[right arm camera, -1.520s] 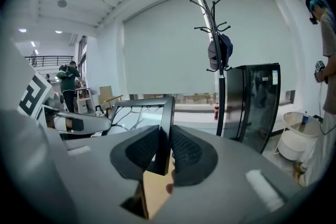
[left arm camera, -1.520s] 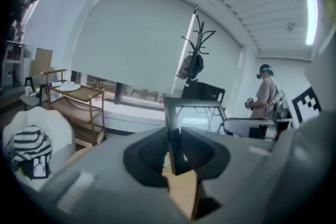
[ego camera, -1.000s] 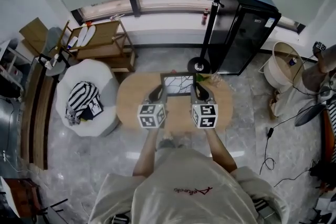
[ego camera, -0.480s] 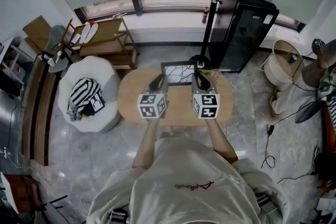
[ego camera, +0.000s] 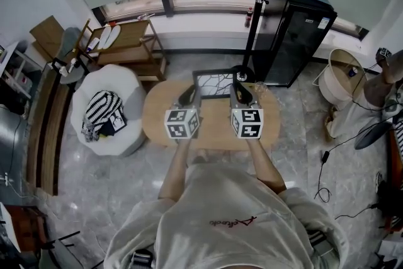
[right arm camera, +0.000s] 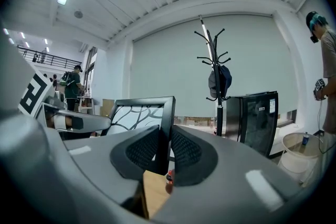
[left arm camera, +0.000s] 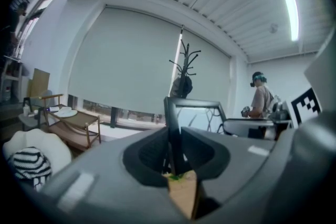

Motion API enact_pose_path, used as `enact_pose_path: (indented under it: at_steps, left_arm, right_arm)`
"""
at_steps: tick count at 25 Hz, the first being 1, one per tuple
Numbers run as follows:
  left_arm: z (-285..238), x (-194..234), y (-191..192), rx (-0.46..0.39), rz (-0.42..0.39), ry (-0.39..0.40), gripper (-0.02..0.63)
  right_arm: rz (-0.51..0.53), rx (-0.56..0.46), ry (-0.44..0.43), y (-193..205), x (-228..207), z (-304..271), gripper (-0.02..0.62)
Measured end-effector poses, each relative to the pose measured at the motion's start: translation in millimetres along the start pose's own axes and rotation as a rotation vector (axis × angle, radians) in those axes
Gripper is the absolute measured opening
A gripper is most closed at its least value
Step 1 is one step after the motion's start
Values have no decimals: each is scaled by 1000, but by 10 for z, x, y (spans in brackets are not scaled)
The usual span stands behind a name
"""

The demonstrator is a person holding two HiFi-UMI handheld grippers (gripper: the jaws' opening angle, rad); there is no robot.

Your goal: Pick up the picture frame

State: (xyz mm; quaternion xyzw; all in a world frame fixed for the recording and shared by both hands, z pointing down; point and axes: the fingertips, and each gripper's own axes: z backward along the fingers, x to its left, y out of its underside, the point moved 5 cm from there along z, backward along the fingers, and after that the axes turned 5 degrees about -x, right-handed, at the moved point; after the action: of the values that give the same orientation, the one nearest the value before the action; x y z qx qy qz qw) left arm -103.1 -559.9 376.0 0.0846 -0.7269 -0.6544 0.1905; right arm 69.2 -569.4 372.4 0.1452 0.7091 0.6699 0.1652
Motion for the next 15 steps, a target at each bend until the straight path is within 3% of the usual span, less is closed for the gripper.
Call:
enact_pose_path:
  at_steps: [15]
  left_arm:
    - [58,120,83,7,12,-13,74]
  right_arm:
    - [13,14,-18,84,107,-61,75]
